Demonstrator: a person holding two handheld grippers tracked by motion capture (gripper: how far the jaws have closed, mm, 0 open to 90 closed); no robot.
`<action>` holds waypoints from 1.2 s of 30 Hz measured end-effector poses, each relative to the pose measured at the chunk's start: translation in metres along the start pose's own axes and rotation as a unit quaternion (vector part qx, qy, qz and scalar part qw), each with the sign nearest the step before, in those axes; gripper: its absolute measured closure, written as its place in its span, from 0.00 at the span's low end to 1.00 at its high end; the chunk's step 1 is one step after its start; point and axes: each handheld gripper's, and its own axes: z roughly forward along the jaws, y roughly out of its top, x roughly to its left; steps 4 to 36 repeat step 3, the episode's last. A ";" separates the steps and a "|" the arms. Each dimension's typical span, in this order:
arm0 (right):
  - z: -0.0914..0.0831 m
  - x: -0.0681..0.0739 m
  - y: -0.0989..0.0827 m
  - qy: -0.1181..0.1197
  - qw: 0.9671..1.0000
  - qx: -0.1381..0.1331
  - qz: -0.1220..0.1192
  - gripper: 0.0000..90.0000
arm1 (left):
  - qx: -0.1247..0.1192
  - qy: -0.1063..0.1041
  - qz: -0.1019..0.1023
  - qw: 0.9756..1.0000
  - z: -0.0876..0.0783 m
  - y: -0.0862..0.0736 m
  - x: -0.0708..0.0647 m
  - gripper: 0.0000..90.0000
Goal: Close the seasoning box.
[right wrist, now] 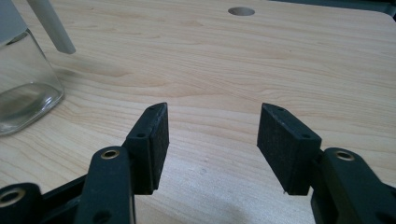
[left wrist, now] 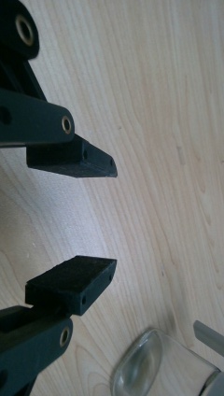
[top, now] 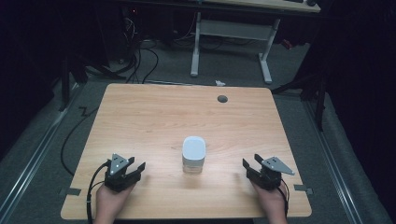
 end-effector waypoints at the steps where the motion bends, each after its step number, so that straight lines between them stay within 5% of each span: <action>1: 0.000 0.000 0.000 0.000 1.000 -0.001 0.000 0.49 | 0.001 0.000 -0.001 1.000 0.001 0.000 -0.001 0.55; 36: -0.001 0.000 0.000 0.000 1.000 -0.001 -0.002 0.49 | -0.001 -0.003 0.001 1.000 0.001 0.001 -0.002 0.55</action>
